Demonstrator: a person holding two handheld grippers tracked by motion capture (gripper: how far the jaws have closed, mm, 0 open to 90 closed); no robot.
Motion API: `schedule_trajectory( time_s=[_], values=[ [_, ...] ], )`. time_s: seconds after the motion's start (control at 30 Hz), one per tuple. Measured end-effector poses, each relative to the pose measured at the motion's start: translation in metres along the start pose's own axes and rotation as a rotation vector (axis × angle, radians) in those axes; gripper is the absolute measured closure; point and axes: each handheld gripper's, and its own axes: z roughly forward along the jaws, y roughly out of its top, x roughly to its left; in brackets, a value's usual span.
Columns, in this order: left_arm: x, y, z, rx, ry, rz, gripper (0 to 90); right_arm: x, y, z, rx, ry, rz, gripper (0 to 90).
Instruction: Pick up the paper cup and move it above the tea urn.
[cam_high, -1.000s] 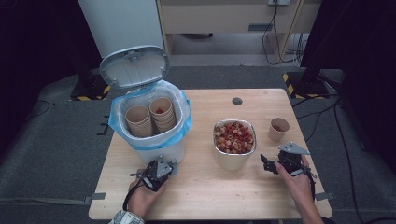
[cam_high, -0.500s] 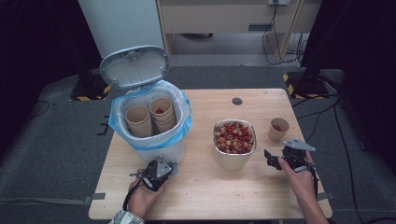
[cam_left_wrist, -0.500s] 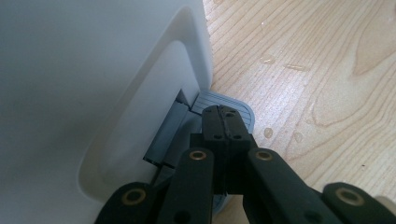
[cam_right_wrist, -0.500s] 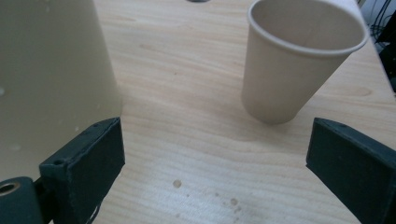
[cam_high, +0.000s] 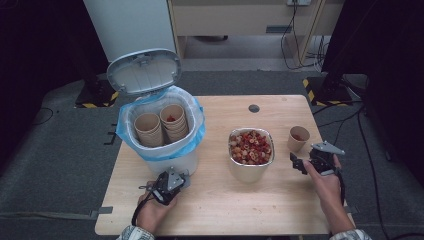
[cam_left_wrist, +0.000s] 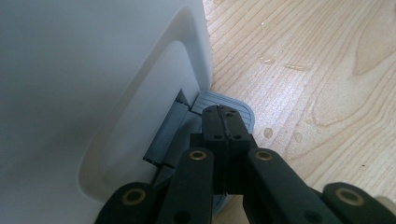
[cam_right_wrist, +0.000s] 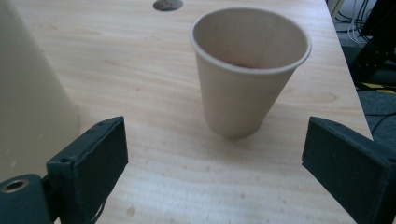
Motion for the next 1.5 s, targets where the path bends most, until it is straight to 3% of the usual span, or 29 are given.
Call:
schedule_trajectory(
  time_s=[0.2, 0.33, 0.6, 0.73, 0.93, 1.5],
  values=[
    [0.0, 0.0, 0.0, -0.001, 0.0, 0.001, 89.9, -0.013, 0.013, 0.019, -0.014, 0.005, 0.026, 7.7],
    [0.0, 0.0, 0.0, -0.005, -0.001, -0.003, 89.9, -0.015, 0.015, 0.031, -0.014, -0.005, 0.021, 7.9],
    [0.0, 0.0, 0.0, -0.006, -0.001, -0.004, 89.9, -0.024, 0.015, 0.05, -0.04, -0.018, 0.065, 10.1],
    [0.0, -0.001, 0.0, -0.003, -0.001, -0.002, 89.9, -0.026, 0.013, 0.055, -0.044, -0.012, 0.069, 10.4],
    [0.0, 0.0, 0.0, -0.005, -0.001, -0.005, 89.9, -0.024, 0.018, 0.06, -0.043, -0.011, 0.032, 9.9],
    [0.0, -0.001, 0.0, -0.003, -0.001, -0.002, 89.9, -0.024, 0.018, 0.074, -0.087, 0.008, 0.056, 20.3]
  ],
)
